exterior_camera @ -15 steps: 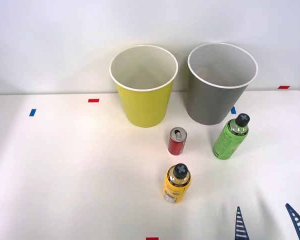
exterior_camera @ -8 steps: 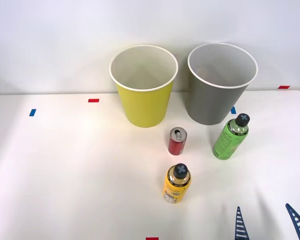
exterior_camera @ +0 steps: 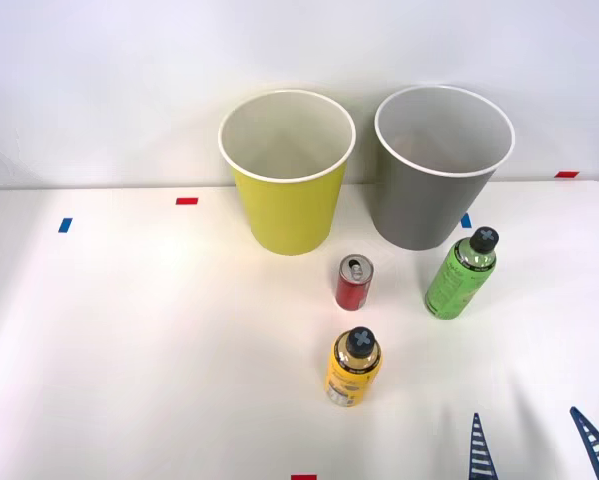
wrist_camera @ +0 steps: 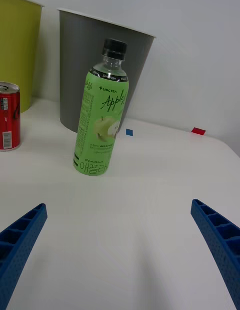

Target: Put cans in the gray bin, plastic bottles in the light green bin

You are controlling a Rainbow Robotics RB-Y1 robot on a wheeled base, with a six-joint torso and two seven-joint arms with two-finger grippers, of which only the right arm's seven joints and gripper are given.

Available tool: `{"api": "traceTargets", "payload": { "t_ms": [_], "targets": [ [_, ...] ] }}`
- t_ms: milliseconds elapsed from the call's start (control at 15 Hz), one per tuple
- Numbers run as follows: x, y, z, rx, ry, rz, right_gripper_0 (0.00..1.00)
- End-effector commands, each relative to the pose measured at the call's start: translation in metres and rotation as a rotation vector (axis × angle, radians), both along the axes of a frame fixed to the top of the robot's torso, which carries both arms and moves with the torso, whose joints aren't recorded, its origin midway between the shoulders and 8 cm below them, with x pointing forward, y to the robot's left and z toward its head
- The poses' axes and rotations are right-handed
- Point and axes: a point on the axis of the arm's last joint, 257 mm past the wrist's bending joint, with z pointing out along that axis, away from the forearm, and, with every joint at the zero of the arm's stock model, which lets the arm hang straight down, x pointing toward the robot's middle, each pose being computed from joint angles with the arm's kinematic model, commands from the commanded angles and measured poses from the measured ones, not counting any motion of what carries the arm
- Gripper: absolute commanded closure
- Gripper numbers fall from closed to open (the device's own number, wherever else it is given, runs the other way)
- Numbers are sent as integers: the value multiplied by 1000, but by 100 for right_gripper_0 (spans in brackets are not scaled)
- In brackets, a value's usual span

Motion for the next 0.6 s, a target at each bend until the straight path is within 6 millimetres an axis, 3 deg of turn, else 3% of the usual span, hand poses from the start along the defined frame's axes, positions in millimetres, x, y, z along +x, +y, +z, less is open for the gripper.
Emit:
{"api": "traceTargets", "payload": {
  "t_ms": [67,600],
  "targets": [
    [0,0,0,0,0,0,0],
    [0,0,0,0,0,0,0]
  ]
}}
